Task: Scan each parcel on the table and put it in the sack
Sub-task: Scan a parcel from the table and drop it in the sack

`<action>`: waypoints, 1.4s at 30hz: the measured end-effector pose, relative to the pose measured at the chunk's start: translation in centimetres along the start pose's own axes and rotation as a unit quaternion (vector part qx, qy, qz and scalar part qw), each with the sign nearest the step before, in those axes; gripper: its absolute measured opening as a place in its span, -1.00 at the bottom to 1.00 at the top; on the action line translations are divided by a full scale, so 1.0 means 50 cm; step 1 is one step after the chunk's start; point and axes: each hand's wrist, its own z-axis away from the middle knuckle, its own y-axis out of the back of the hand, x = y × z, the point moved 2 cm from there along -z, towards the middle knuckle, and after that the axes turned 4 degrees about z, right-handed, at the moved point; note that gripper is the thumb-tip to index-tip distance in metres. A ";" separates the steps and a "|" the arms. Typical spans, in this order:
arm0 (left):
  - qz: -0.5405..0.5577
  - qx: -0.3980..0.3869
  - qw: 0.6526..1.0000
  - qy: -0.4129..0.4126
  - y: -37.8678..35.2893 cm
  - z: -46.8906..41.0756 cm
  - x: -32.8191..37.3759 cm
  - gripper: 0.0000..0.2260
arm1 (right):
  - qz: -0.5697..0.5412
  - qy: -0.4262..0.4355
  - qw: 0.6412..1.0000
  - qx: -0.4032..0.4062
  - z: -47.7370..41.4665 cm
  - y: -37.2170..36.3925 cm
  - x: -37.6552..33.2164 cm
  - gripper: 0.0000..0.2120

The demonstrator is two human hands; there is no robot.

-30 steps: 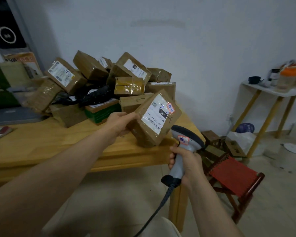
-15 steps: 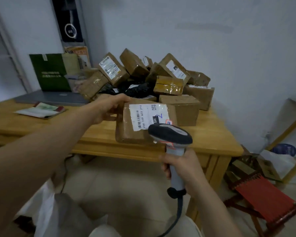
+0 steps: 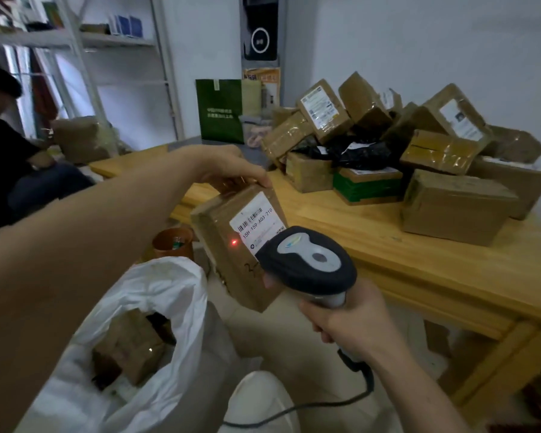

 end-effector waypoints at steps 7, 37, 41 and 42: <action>0.022 0.008 0.999 0.025 0.017 -0.002 -0.049 -0.67 | 0.035 0.025 0.999 0.000 -0.003 -0.020 -0.019 -0.89; 0.187 -0.010 0.980 0.073 0.023 0.036 -0.201 -0.56 | -0.329 -0.121 0.936 0.033 -0.075 -0.065 0.029 -0.84; 0.346 0.016 0.935 0.077 -0.009 0.061 -0.320 -0.52 | -0.412 -0.212 0.886 0.038 -0.103 -0.123 0.082 -0.65; 0.366 0.020 0.927 0.079 -0.017 0.065 -0.350 -0.48 | -0.425 -0.224 0.877 0.021 -0.107 -0.144 0.087 -0.57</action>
